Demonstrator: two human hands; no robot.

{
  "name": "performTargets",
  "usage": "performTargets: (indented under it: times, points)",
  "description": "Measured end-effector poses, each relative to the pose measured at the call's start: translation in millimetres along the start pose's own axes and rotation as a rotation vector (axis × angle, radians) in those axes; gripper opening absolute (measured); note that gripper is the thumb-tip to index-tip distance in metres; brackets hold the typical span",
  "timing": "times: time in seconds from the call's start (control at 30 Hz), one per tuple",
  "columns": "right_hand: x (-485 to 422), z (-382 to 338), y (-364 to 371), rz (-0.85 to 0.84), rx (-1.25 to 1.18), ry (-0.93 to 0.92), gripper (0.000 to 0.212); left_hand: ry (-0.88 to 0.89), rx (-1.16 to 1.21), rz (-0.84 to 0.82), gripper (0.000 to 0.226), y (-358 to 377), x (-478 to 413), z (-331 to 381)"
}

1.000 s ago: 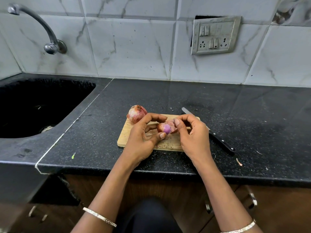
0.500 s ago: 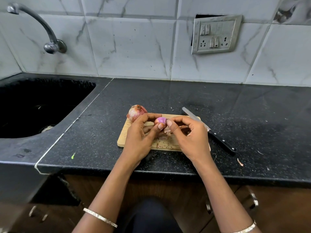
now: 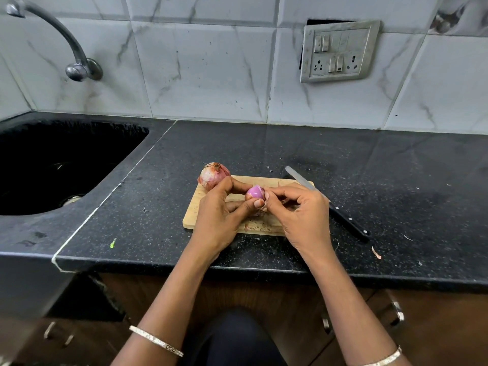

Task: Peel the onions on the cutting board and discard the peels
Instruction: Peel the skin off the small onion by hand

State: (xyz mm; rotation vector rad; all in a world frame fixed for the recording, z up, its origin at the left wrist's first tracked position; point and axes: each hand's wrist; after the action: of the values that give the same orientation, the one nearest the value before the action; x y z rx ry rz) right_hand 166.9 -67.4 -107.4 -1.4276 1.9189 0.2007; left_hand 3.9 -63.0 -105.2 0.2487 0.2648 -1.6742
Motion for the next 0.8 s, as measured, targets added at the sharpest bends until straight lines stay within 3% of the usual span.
performTargets:
  times: [0.13,0.43,0.8]
  points:
    - [0,-1,1,0.033,0.044,-0.013,0.005,0.001,0.009,-0.001,0.033,0,1,1]
    - [2,-8,-3,-0.018,-0.095,0.01,0.01,0.025,-0.018,0.054,0.027,-2,0,1]
    - [2,-10,-2,0.021,0.001,-0.022,0.008,0.017,-0.003,0.059,0.026,0,1,3]
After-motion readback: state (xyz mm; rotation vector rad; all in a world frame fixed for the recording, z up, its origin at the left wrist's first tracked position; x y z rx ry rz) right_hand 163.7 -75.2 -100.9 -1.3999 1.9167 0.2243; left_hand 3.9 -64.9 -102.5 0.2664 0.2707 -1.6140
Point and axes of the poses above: each hand's wrist, its own x-axis away from the middle knuckle, its own y-axis out of the palm, z = x × y
